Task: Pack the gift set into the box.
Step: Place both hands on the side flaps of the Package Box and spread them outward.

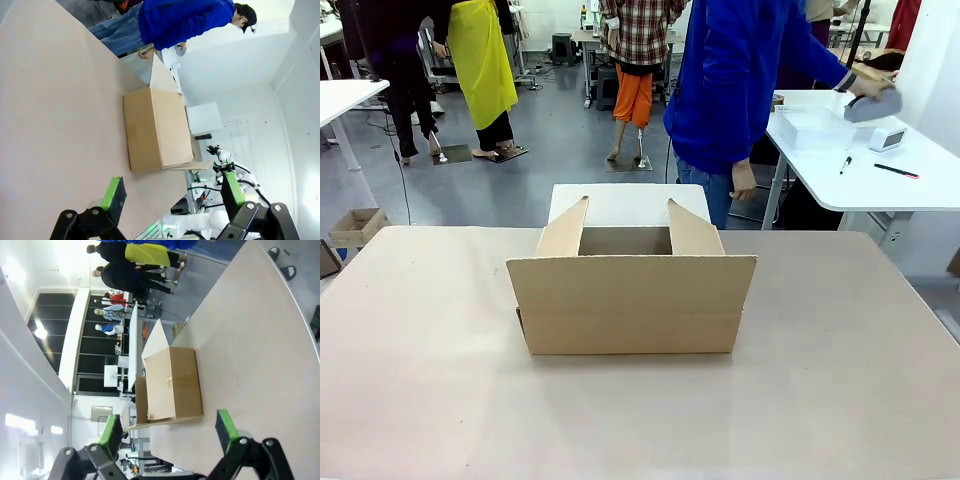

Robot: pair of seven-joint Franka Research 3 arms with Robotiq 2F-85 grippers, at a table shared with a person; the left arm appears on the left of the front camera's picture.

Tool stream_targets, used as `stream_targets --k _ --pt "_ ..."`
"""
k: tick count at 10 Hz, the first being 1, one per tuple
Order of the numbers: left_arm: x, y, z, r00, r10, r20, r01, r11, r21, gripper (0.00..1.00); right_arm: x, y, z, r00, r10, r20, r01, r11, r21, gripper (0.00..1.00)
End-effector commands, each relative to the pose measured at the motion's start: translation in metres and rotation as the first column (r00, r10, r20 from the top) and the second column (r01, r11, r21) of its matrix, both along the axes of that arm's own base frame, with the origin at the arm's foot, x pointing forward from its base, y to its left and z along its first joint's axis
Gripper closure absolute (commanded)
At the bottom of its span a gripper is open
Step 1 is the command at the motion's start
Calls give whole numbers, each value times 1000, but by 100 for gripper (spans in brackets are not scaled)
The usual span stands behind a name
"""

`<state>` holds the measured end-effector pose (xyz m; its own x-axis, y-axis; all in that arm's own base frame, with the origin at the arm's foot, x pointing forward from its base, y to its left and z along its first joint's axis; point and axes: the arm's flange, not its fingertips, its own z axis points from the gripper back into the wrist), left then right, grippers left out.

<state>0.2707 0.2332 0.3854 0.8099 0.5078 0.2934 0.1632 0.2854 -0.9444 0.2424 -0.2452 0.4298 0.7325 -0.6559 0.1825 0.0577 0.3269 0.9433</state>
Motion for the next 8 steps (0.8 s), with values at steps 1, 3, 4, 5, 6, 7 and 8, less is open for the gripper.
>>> stream_targets --k 1,3,4,5,6,7,8 --pt "8 -21 25 999 -27 27 26 999 44 0 17 33 25 1000 10 -1 -10 991 -136 0" --pt "32 -76 71 984 -178 8 174 969 176 0 47 115 71 990 143 10 -128 916 -379 0" --pt "45 -113 93 968 -250 8 240 936 258 0 63 167 89 971 240 4 -206 841 -500 0" --pt "57 -154 111 940 -340 19 315 889 334 0 77 222 99 950 311 -13 -252 745 -617 0" --pt "74 -205 126 919 -394 -8 361 834 418 0 86 286 103 912 410 -11 -294 636 -713 0" --pt "87 -248 133 904 -427 -34 388 783 486 0 86 338 100 871 491 -11 -309 532 -788 0" --pt "97 -281 133 884 -463 -67 429 745 511 0 80 382 92 822 570 -13 -313 431 -846 0"
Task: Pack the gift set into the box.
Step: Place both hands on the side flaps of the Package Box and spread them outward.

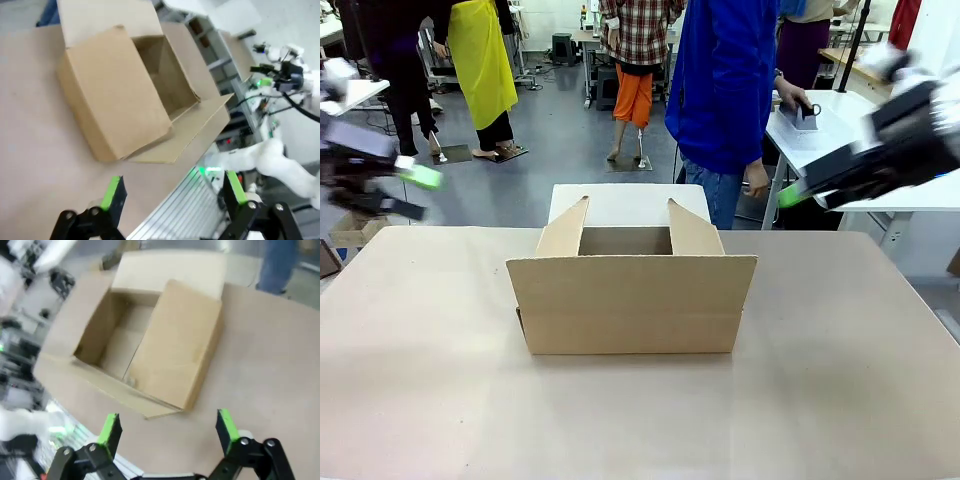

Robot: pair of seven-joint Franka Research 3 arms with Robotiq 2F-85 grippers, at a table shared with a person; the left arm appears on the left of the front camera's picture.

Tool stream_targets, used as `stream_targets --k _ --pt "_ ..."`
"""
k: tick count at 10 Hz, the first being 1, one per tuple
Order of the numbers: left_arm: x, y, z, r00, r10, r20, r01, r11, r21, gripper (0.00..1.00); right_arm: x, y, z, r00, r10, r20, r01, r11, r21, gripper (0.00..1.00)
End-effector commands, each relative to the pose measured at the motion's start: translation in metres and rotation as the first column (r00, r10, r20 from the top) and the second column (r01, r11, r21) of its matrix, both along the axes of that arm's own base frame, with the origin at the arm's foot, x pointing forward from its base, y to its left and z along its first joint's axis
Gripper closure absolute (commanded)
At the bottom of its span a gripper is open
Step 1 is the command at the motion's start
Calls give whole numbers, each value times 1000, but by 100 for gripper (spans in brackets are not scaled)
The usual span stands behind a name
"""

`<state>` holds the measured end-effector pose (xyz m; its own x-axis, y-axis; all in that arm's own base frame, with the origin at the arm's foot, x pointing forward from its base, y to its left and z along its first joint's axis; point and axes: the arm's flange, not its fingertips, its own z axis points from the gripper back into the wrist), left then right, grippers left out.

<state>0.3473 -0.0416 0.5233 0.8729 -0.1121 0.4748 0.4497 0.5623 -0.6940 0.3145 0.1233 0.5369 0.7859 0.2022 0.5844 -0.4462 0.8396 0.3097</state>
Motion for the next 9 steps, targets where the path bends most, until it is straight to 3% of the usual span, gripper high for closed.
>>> stream_targets --k 1,2,3,4,5,6,7,8,9 --pt "28 -22 -11 998 8 -57 -3 996 93 0 0 34 -22 984 101 146 -87 991 -99 0" --pt "0 0 0 1000 0 0 0 1000 0 0 0 0 0 1000 0 0 0 1000 0 0" --pt "0 0 0 1000 0 0 0 1000 0 0 0 0 0 1000 0 0 0 1000 0 0" --pt "0 0 0 1000 0 0 0 1000 0 0 -9 49 -12 996 76 43 -72 993 -96 0" --pt "12 -25 -3 1000 -12 -11 13 999 34 0 -2 58 -15 994 108 2 -106 976 -188 0" --pt "23 -51 8 1000 7 -12 -5 993 116 0 11 75 -16 989 146 5 -141 959 -247 0" --pt "37 -69 16 998 43 -56 -30 979 202 0 19 78 -16 986 164 13 -157 962 -224 0" --pt "52 -89 20 993 42 -110 -6 950 311 0 30 80 -18 992 125 4 -121 969 -217 0" --pt "67 -111 22 985 113 -133 -51 916 399 0 40 85 -19 995 99 -5 -98 975 -200 0"
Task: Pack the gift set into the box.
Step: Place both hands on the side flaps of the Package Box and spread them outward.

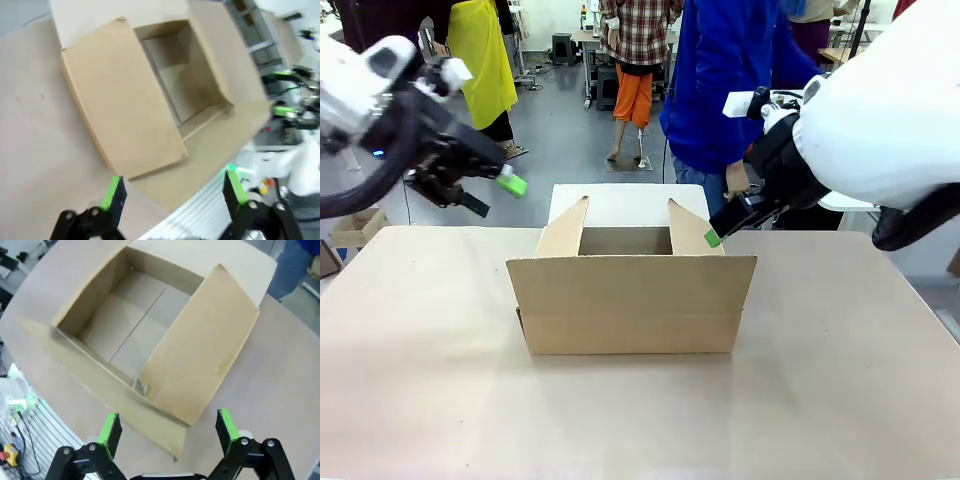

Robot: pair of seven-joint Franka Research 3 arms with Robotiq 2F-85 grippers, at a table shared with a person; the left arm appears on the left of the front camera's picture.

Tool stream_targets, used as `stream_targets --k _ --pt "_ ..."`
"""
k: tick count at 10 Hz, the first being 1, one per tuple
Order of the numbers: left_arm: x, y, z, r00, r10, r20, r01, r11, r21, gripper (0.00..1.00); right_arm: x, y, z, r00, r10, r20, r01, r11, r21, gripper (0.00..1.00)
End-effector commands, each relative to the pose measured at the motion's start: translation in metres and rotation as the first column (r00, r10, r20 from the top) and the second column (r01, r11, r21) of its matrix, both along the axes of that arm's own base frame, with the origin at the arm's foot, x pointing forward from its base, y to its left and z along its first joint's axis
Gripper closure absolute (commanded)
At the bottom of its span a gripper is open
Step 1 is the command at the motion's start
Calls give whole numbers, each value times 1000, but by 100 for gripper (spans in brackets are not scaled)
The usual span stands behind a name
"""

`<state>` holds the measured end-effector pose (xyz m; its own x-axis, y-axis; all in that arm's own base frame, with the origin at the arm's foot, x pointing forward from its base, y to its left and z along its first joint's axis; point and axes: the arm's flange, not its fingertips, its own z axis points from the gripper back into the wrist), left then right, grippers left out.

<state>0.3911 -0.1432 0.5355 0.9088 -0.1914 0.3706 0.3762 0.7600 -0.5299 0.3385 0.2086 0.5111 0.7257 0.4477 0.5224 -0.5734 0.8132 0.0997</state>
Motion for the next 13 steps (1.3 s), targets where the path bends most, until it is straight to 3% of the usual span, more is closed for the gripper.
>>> stream_targets --k 1,2,4,6,9,12,13 --pt "36 -29 12 994 62 -92 -44 982 182 0 26 8 6 997 -58 -45 61 997 53 0" --pt "46 -54 11 992 78 -96 -50 964 261 0 36 18 7 997 -49 -60 51 998 47 0" --pt "63 -96 2 989 93 -111 -46 928 371 0 46 15 8 996 84 13 -85 993 86 0" --pt "81 -136 -17 982 131 -134 -52 879 474 0 53 -6 -9 989 144 42 -148 981 128 0" --pt "84 -177 -40 980 187 -73 -112 812 573 0 61 -14 -31 973 184 137 -204 968 149 0" --pt "80 -191 -50 973 230 -17 -164 739 654 0 71 -25 -48 977 187 107 -204 961 188 0" --pt "81 -193 -52 971 240 -7 -175 725 667 0 60 -19 -29 981 168 100 -182 973 145 0"
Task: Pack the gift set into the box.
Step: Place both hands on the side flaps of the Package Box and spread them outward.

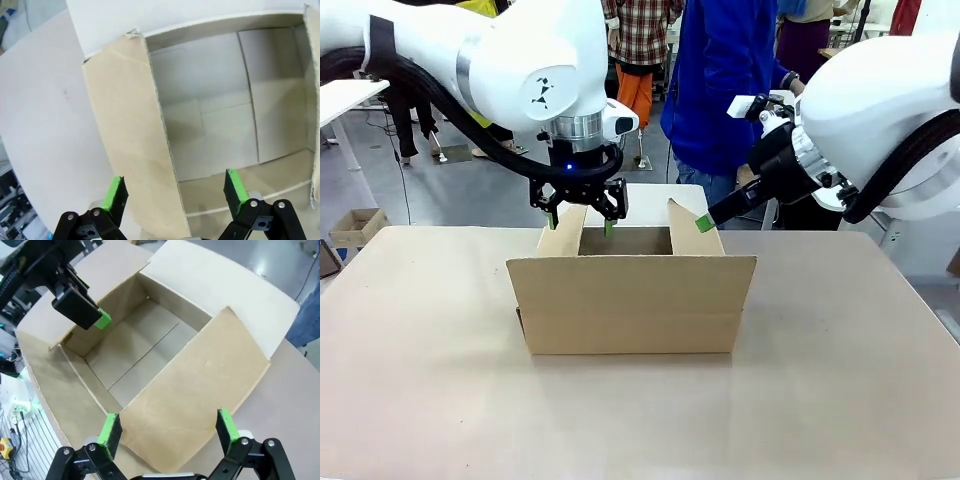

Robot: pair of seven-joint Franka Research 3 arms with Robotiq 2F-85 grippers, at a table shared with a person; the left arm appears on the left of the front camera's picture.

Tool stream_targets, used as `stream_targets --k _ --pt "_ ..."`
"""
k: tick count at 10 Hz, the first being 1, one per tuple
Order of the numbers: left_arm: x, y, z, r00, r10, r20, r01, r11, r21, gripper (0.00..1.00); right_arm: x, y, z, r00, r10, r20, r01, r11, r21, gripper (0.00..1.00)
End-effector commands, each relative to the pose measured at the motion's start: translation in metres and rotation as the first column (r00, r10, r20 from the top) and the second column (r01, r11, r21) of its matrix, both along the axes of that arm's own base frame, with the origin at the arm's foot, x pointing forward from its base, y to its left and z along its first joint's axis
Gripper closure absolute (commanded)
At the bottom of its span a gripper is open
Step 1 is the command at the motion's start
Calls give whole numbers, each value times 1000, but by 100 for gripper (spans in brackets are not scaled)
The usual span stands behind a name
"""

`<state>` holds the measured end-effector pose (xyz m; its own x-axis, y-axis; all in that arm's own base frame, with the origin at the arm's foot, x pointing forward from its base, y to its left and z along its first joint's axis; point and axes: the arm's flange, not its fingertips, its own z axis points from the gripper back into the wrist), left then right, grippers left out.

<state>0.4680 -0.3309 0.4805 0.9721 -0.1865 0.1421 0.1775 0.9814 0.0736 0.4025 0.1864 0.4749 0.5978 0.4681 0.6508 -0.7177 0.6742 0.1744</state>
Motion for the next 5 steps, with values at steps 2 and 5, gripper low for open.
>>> stream_targets --k 2,5 --pt "7 -12 -2 998 64 13 -65 995 71 0 -4 3 7 1000 -3 11 3 1000 -12 0" --pt "14 -17 -14 994 108 25 -110 984 139 0 -4 3 7 1000 -3 11 3 1000 -12 0"
